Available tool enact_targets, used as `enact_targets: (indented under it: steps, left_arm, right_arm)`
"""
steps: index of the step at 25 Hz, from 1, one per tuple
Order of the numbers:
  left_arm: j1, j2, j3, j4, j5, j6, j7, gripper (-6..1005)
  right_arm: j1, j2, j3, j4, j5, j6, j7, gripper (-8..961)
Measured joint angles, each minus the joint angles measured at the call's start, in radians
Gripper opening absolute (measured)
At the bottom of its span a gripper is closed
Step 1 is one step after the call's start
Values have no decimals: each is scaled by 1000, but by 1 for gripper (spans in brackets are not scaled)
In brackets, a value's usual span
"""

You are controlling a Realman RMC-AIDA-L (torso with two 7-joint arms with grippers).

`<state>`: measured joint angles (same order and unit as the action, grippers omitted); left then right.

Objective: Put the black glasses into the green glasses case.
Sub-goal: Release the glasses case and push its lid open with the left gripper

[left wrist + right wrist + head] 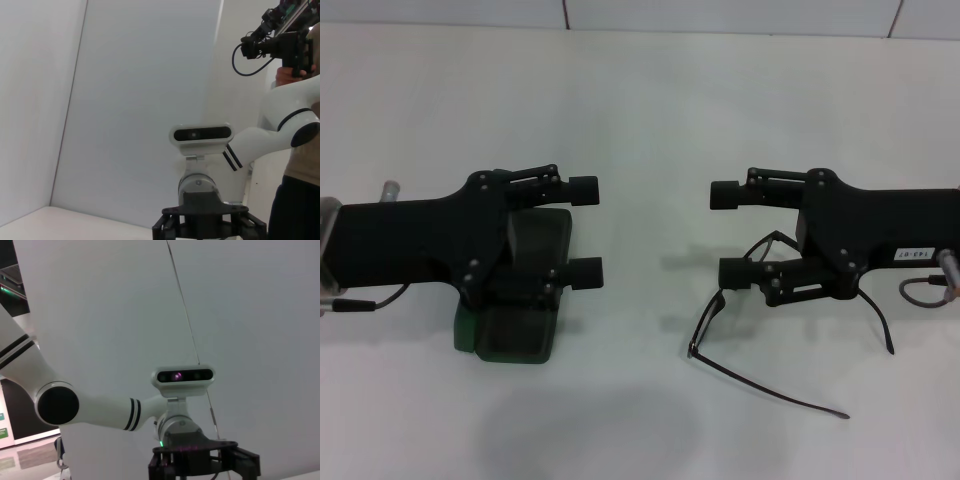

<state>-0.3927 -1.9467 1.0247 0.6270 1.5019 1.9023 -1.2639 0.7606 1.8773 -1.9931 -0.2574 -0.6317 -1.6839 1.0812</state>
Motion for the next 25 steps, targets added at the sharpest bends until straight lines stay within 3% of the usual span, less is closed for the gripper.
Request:
enact_targets:
  steps: [13, 17, 21, 25]
  left_arm:
    - [0, -8, -2, 0, -8, 0, -8, 860]
    - [-10, -29, -62, 35, -10, -28, -111, 859]
    - [-15, -78, -128, 300, 81, -113, -433, 859]
    - [-6, -137, -115, 812, 369, -229, -870, 858]
  right_arm:
    - [-16, -4, 22, 0, -2, 7, -19, 837]
    - [-52, 0, 93, 5, 0, 34, -39, 837]
    - [-118, 2, 204, 0, -2, 50, -91, 836]
    - [-157, 1, 258, -2, -2, 45, -107, 835]
